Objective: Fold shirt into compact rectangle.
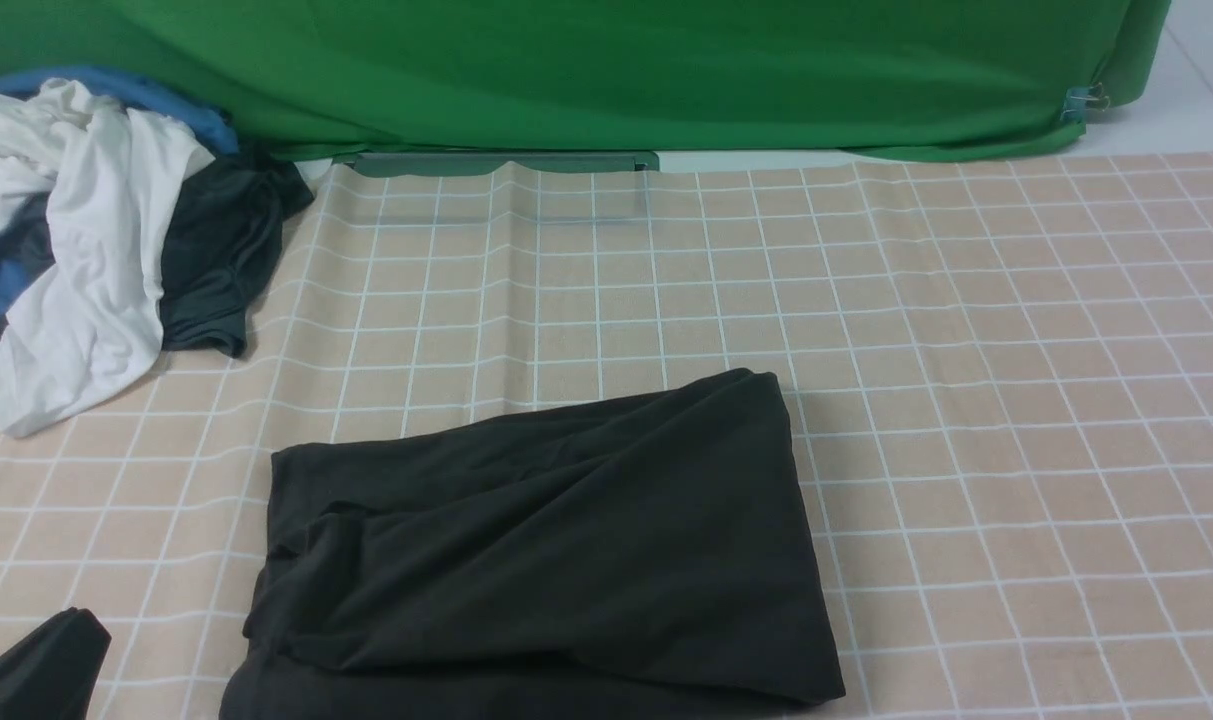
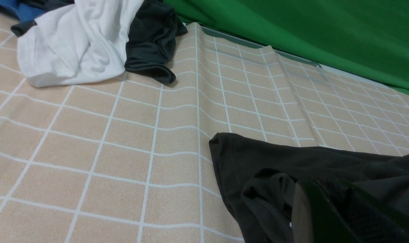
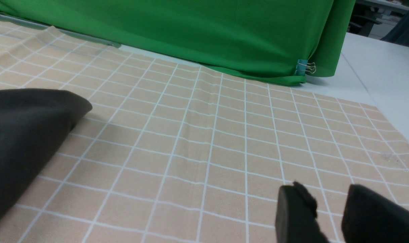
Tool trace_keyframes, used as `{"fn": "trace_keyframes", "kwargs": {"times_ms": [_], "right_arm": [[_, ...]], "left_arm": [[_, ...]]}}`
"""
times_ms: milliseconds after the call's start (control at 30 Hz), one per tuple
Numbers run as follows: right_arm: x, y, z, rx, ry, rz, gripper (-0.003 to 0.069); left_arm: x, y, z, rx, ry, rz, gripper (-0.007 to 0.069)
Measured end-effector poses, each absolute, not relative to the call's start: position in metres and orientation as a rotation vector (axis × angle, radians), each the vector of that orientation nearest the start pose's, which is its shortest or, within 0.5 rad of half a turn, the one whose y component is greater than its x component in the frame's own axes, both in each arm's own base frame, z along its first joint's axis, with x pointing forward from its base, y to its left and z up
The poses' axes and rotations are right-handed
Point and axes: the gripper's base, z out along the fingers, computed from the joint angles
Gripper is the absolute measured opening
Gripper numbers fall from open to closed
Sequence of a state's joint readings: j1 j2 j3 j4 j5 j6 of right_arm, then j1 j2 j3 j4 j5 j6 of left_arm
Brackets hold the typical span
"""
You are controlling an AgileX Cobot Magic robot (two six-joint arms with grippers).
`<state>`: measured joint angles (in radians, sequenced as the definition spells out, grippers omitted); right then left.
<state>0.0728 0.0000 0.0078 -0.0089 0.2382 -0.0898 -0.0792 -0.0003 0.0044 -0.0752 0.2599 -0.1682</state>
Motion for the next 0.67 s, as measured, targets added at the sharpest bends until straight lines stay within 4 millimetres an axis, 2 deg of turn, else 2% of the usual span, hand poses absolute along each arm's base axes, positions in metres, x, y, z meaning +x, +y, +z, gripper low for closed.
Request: {"fn": "trace_keyframes", "kwargs": {"times_ms": [667], "right_arm": [[0.0555,0.0039,0.1889,-0.146,1.723,-0.021,0.0246]], "left_arm": [[0.0549,-0.0060,0.1882,-0.124,1.749,-0.246,0.0018]]}}
